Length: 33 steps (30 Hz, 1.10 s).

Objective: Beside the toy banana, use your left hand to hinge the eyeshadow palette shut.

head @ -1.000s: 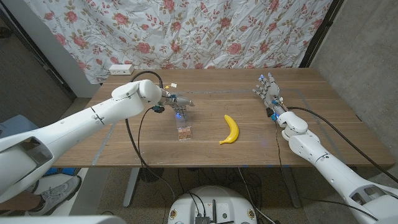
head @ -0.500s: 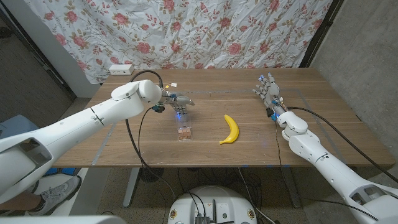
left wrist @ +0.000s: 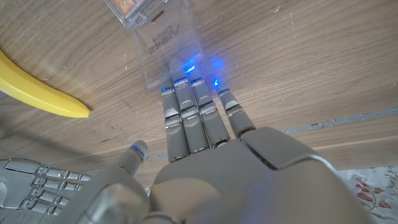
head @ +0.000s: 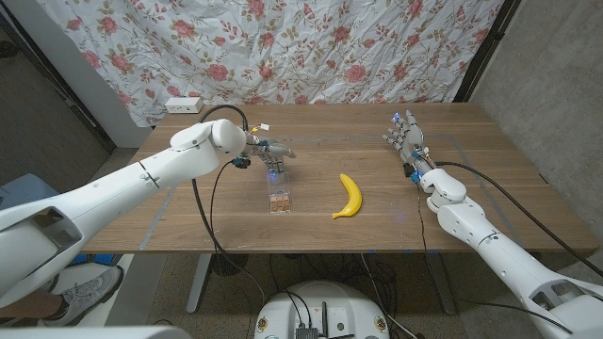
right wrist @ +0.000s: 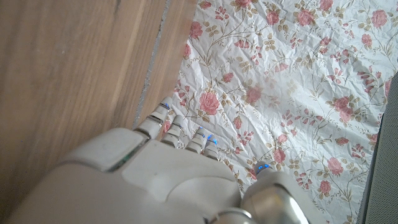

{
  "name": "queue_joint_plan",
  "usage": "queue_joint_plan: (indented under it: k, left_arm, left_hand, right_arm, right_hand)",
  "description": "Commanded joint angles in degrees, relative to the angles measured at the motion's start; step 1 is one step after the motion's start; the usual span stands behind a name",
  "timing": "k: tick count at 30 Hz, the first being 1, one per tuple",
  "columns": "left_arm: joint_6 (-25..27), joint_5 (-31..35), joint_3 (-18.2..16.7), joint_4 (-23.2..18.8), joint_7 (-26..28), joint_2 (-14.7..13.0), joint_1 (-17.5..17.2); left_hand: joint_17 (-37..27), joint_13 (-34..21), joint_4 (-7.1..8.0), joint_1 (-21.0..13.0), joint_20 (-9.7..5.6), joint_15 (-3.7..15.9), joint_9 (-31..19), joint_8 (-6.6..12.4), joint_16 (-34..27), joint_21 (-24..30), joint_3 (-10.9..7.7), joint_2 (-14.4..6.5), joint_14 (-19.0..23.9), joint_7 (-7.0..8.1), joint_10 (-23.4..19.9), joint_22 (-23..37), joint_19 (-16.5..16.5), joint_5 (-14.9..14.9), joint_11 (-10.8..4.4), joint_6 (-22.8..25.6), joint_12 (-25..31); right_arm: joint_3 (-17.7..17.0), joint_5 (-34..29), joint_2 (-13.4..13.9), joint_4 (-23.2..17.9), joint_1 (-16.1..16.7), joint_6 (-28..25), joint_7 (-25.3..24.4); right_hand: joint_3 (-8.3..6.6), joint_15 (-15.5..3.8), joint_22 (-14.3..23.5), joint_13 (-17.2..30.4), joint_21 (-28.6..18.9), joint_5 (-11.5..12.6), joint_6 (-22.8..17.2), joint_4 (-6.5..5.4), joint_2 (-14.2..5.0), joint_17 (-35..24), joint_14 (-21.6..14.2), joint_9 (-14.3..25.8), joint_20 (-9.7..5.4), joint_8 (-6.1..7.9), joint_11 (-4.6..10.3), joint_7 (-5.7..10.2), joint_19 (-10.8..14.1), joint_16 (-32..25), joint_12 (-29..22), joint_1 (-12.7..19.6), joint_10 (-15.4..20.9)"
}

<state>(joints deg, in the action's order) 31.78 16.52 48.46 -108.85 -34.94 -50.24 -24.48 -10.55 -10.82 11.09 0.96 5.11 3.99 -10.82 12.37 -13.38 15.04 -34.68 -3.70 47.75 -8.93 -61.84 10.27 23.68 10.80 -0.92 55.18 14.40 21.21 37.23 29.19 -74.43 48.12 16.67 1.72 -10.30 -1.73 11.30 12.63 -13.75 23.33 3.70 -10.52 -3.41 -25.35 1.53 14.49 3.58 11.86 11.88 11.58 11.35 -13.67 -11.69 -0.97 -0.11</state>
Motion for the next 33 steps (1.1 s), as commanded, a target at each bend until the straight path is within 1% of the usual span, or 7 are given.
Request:
queue_joint_plan:
  k: [1,6,11,12,21,22,33]
  left_arm:
    - [-0.31,1.11,0.66,0.66,-0.66,0.66,0.84]
    - [-0.14,1.48,0.82,0.67,-0.87,0.83,0.92]
    - [0.09,1.86,0.94,0.6,-0.96,0.88,0.91]
    - [0.05,1.8,0.86,0.6,-0.94,0.89,0.86]
    - [-0.04,1.82,0.39,0.0,-0.4,0.72,0.37]
    - [0.75,2.01,0.21,-1.17,0.28,0.41,-0.53]
    - [1.23,1.64,-0.83,-3.19,1.12,-0.62,-1.79]
  left_hand:
    - [-0.19,-0.14,-0.09,-0.33,0.17,-0.18,-0.17,0.67,0.48,-0.4,-0.44,-7.17,-0.4,-0.52,-2.7,0.22,0.01,0.15,-0.66,2.58,0.81]
    - [-0.21,-0.21,-0.11,-0.34,0.11,-0.31,-0.27,0.96,0.77,-0.66,-0.59,-7.16,-0.49,-0.61,-5.14,0.22,0.01,0.14,-1.24,4.17,1.48]
    - [-0.22,-0.24,-0.11,-0.35,0.22,-0.3,-0.32,0.99,0.82,-0.77,-0.66,-7.18,-0.44,-0.53,-5.81,0.22,-0.04,0.13,-1.34,4.58,1.62]
    - [-0.23,-0.26,-0.11,-0.35,0.23,-0.26,-0.35,1.0,0.85,-0.84,-0.69,-7.19,-0.44,-0.35,-6.23,0.22,-0.08,0.13,-1.84,4.78,1.71]
    - [-0.25,-0.33,-0.12,-0.36,0.26,0.38,-0.73,1.39,0.62,-0.93,-0.84,-7.21,0.41,-0.06,-7.83,0.21,0.19,0.13,-2.32,6.0,2.08]
    - [-0.26,-0.34,-0.12,-0.37,0.25,0.43,-0.8,1.46,0.54,-0.94,-0.86,-7.22,0.66,-0.04,-7.98,0.21,0.24,0.13,-2.35,6.19,2.1]
    - [-0.27,-1.02,-0.13,-0.42,-0.14,1.68,-1.43,2.02,0.35,-1.09,-1.19,-7.33,1.62,0.17,-10.17,0.2,0.59,0.14,-2.59,7.69,3.0]
  right_arm:
    - [-0.03,0.02,0.06,-0.12,0.05,-0.07,-0.02]
    - [-0.03,0.02,0.06,-0.13,0.05,-0.07,-0.02]
    - [-0.03,0.02,0.07,-0.14,0.06,-0.07,-0.01]
    - [-0.03,0.02,0.07,-0.14,0.06,-0.07,-0.02]
    - [-0.03,0.02,0.06,-0.09,0.03,-0.06,0.0]
    - [-0.03,0.02,0.05,-0.09,0.02,-0.06,0.0]
    - [-0.02,0.02,0.05,-0.05,0.01,-0.05,0.02]
  right_hand:
    - [0.06,-7.98,0.13,0.28,-0.23,0.22,-0.12,-0.47,-6.29,-0.19,0.21,0.1,-0.05,0.31,0.49,0.37,0.34,-0.22,-0.28,-0.06,0.11]
    - [0.06,-7.95,0.13,0.28,-0.23,0.22,-0.15,-0.47,-6.29,-0.19,0.22,0.1,-0.06,0.32,0.49,0.44,0.35,-0.22,-0.28,-0.06,0.11]
    - [0.06,-7.95,0.13,0.28,-0.23,0.22,-0.11,-0.47,-6.29,-0.19,0.26,0.1,-0.03,0.31,0.5,0.4,0.33,-0.21,-0.29,-0.06,0.13]
    - [0.06,-7.97,0.13,0.28,-0.22,0.22,-0.1,-0.47,-6.29,-0.19,0.25,0.1,-0.06,0.3,0.5,0.42,0.32,-0.21,-0.29,-0.07,0.13]
    - [0.06,-7.93,0.13,0.28,-0.24,0.22,-0.09,-0.47,-6.29,-0.19,0.24,0.1,-0.08,0.3,0.49,0.41,0.35,-0.21,-0.27,-0.06,0.09]
    - [0.06,-7.96,0.13,0.28,-0.24,0.22,-0.1,-0.47,-6.29,-0.19,0.26,0.1,-0.07,0.3,0.49,0.39,0.35,-0.2,-0.27,-0.06,0.09]
    - [0.06,-7.99,0.13,0.28,-0.24,0.22,-0.13,-0.47,-6.29,-0.19,0.24,0.1,-0.08,0.31,0.49,0.35,0.36,-0.21,-0.26,-0.06,0.08]
